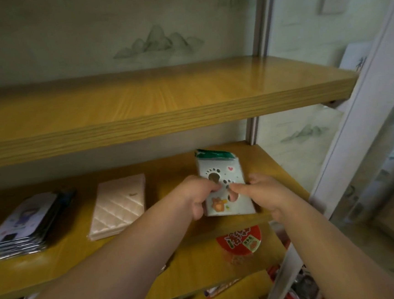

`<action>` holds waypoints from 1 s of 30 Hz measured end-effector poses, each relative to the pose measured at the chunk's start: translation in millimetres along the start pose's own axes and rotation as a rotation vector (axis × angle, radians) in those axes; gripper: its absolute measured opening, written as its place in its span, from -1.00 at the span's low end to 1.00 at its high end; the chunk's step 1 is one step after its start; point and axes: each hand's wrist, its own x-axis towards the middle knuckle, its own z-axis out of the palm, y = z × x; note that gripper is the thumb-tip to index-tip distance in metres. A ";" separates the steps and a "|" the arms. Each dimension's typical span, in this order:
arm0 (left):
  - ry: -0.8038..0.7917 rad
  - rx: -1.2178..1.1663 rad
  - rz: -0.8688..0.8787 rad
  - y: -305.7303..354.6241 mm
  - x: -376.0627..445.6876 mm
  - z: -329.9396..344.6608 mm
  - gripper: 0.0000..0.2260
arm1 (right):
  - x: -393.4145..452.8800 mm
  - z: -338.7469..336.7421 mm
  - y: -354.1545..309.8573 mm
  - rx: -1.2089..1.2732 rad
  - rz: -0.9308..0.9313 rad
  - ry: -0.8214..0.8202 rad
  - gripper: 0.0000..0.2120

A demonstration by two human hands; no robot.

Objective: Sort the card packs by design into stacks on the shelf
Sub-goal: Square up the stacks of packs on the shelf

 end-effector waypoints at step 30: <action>0.150 0.650 0.677 -49.7 22.3 -12.9 -0.42 | 4.5 17.2 37.0 -0.067 -0.444 0.243 -0.57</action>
